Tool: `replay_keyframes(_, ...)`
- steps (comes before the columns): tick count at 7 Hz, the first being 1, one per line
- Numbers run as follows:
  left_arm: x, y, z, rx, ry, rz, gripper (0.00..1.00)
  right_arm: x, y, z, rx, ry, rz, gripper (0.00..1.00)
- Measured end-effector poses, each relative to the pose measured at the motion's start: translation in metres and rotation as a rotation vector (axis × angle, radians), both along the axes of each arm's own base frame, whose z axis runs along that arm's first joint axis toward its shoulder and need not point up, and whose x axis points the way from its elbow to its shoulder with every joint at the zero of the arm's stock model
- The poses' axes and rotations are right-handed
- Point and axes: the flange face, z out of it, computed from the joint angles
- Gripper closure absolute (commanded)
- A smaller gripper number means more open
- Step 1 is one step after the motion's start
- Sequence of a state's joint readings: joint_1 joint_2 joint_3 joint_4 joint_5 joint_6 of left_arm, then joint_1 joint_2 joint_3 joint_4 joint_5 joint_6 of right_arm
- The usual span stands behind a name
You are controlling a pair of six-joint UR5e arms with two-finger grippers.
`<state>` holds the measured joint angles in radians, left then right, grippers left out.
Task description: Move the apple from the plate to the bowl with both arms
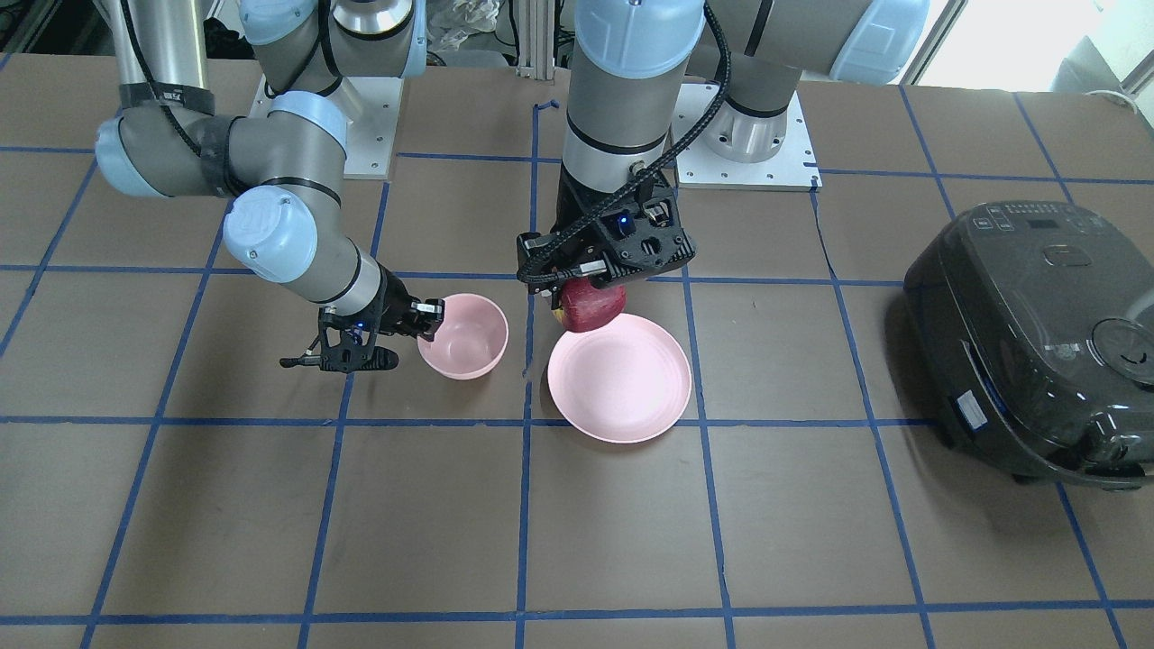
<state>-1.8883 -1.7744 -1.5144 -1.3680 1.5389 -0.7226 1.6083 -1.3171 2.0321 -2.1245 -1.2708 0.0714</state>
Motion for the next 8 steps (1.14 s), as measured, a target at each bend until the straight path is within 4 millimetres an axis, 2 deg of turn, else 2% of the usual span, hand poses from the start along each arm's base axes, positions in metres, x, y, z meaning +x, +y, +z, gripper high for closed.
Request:
replay_keyframes(1, -0.003, 0.000, -0.003, 0.011, 0.016, 0.044, 1.00, -0.001, -0.005, 0.002, -0.022, 0.007, -0.002, 0.00)
replay_keyframes(2, -0.013, 0.003, -0.008, 0.037, 0.051, 0.120, 1.00, -0.006, -0.013, 0.013, -0.052, 0.035, -0.004, 0.00)
replay_keyframes(3, -0.027, 0.008, -0.019, 0.079, 0.091, 0.205, 1.00, -0.022, -0.024, 0.034, -0.073, 0.117, 0.001, 0.00)
replay_keyframes(4, -0.046, 0.014, -0.039, 0.129, 0.126, 0.270, 1.00, -0.048, -0.032, 0.060, -0.066, 0.213, 0.012, 0.00)
replay_keyframes(6, -0.087, 0.028, -0.096, 0.167, 0.154, 0.340, 1.00, -0.111, -0.042, 0.120, -0.109, 0.291, -0.047, 0.00)
replay_keyframes(7, -0.098, 0.030, -0.127, 0.179, 0.154, 0.357, 1.00, -0.131, -0.040, 0.144, -0.135, 0.306, -0.087, 0.00)
replay_keyframes(8, -0.103, 0.029, -0.154, 0.192, 0.147, 0.365, 1.00, -0.136, -0.033, 0.166, -0.163, 0.310, -0.106, 0.00)
